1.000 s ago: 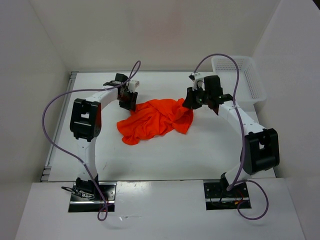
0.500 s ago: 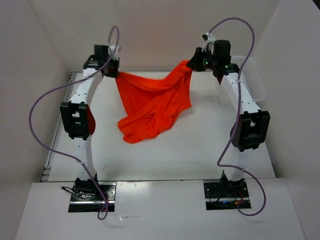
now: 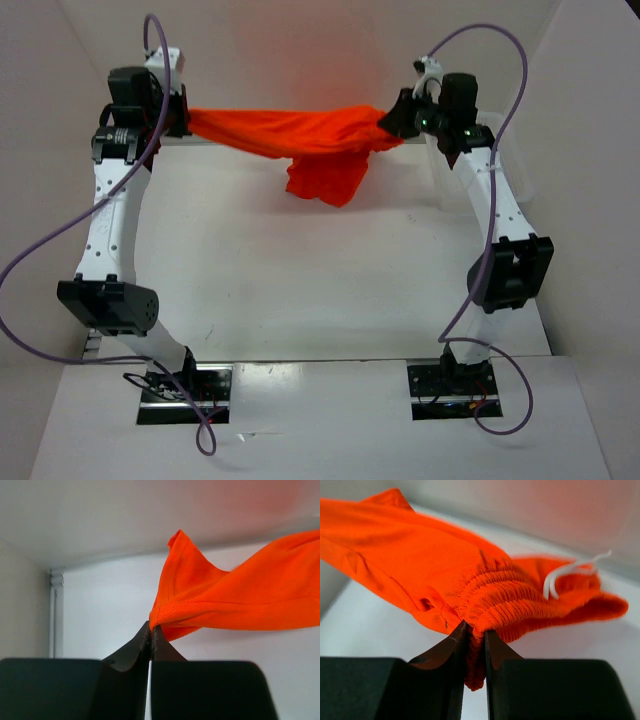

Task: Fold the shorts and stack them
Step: Flatten the shorts out

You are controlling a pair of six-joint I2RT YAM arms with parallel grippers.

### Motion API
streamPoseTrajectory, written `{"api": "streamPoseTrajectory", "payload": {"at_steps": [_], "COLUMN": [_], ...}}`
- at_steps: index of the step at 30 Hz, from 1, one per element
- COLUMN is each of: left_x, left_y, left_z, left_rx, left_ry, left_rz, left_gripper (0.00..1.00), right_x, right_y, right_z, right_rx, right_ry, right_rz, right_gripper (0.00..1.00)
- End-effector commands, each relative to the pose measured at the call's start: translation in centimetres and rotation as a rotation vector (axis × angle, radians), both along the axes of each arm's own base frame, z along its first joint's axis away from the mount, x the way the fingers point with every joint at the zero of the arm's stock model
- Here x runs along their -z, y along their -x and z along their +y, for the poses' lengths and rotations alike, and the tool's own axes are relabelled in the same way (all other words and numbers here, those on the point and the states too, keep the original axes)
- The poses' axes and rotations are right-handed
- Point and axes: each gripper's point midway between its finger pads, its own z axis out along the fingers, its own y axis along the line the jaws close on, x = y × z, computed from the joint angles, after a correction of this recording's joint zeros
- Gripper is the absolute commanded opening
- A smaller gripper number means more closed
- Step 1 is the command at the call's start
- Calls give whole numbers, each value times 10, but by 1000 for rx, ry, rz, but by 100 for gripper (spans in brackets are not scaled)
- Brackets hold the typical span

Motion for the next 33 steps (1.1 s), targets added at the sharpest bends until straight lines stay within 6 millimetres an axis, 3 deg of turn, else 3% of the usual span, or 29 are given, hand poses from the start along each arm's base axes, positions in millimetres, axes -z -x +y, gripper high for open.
{"api": "streamPoseTrajectory", "payload": {"at_steps": [1, 2, 3, 4, 5, 6, 8, 9, 10, 11, 13, 18, 22, 24, 26, 28, 30, 33], "left_x": [54, 95, 96, 112, 129, 165, 200, 206, 239, 244, 262, 283, 292, 286, 265, 256, 257, 273], "left_y": [34, 49, 72, 86, 101, 132, 164, 180, 200, 209, 225, 260, 285, 287, 278, 288, 309, 334], "left_z": [8, 10, 11, 6, 10, 6, 0, -3, -5, -9, -11, -10, -13, -11, -12, -23, -31, -42], "left_rx": [-42, -54, -62, -57, -79, -67, -50, -38, -31, -18, -5, 8, 37, 27, 25, 81, 129, 197], "left_ry": [-16, -21, -25, -34, -47, -52, -65, -67, -83, -94, -104, -116, -141, -146, -138, -98, -66, -38], "left_rz": [154, 251, 257, 292, 330, 405, 473, 469, 545, 546, 611, 717, 759, 731, 663, 684, 761, 876], "left_gripper": [0, 0, 0, 0, 0, 0, 0, 0, 1, 1, 1, 5, 6, 6, 6, 6, 11, 49], "right_x": [25, 39, 82, 89, 107, 145, 168, 192, 201, 210, 222, 259, 270, 270, 265, 264, 266, 274], "right_y": [53, 65, 83, 105, 118, 139, 175, 190, 198, 212, 220, 263, 281, 289, 291, 305, 314, 326], "right_z": [-6, -8, -11, -16, -16, -19, -13, -15, -13, -11, -19, -37, -53, -62, -68, -76, -83, -98], "right_rx": [-65, -87, -101, -105, -134, -150, -214, -242, -266, -300, -339, -492, -572, -593, -618, -655, -683, -698], "right_ry": [72, 106, 133, 163, 218, 258, 324, 376, 403, 433, 542, 793, 899, 938, 977, 1005, 1046, 1123], "right_rz": [54, 67, 162, 183, 197, 285, 339, 380, 398, 427, 416, 474, 493, 513, 516, 563, 591, 636], "right_gripper": [0, 0, 0, 0, 0, 0, 0, 0, 0, 0, 0, 0, 0, 0, 0, 0, 0, 0]}}
